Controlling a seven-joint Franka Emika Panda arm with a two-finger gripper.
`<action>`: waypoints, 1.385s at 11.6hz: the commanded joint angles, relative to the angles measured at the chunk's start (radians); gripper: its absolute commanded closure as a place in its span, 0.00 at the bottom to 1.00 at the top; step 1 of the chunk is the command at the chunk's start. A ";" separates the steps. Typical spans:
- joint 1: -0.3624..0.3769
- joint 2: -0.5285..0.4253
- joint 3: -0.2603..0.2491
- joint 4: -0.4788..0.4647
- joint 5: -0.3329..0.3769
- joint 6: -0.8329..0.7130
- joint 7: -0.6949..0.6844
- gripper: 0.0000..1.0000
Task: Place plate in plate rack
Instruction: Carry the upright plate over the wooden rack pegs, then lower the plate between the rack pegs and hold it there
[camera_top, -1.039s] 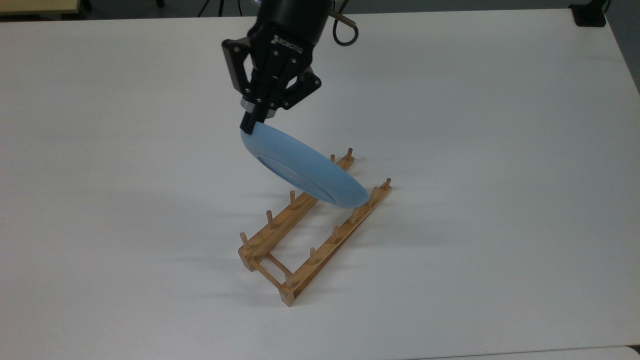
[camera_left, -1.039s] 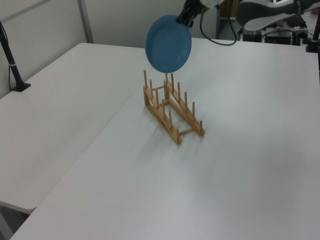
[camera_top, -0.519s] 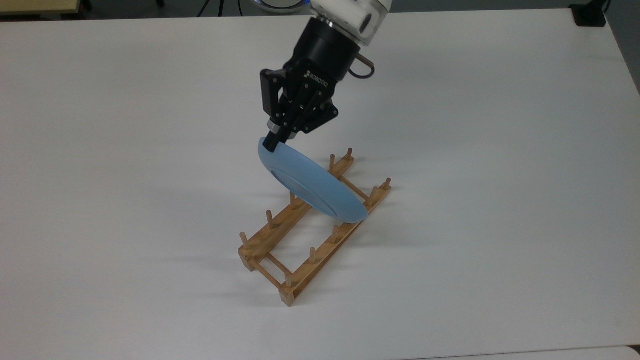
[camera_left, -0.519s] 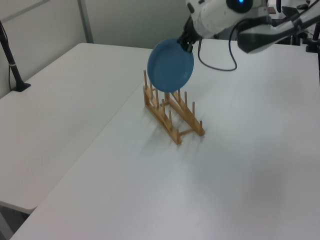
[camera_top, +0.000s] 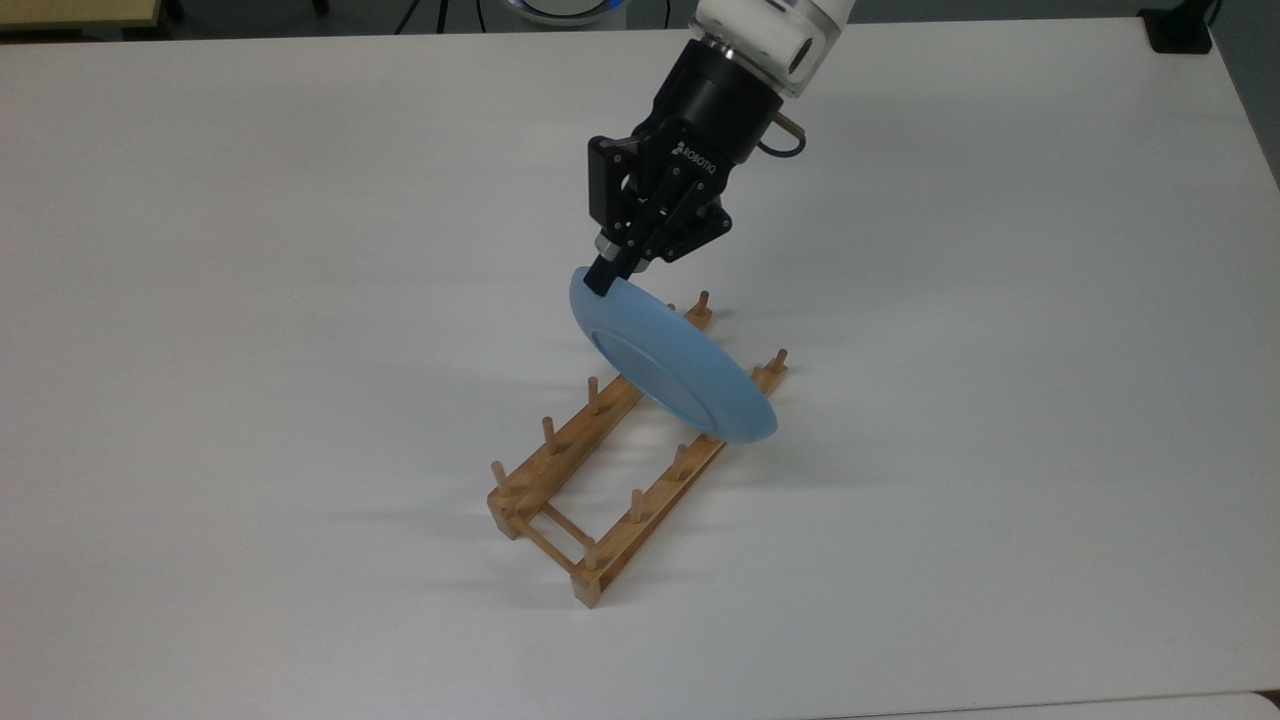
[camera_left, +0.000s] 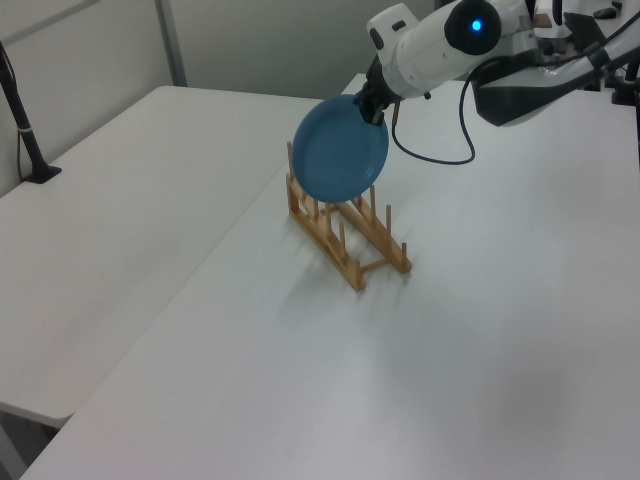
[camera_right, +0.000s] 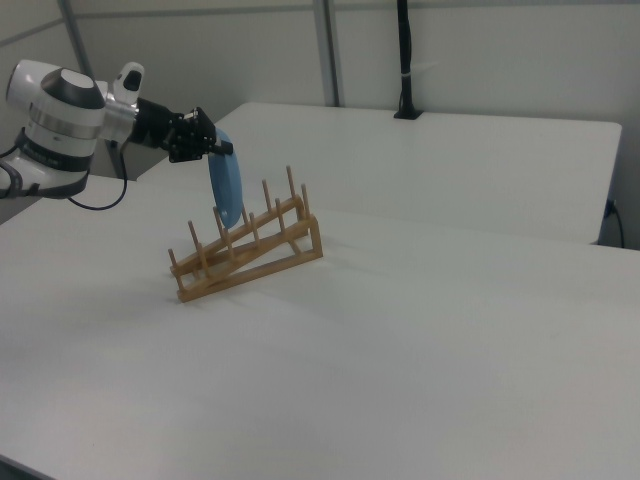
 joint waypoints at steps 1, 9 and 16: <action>-0.011 -0.002 0.028 0.000 -0.030 -0.037 0.027 1.00; -0.022 0.030 0.029 0.029 -0.001 -0.026 0.230 0.00; -0.146 -0.009 0.034 0.064 1.024 -0.200 0.036 0.00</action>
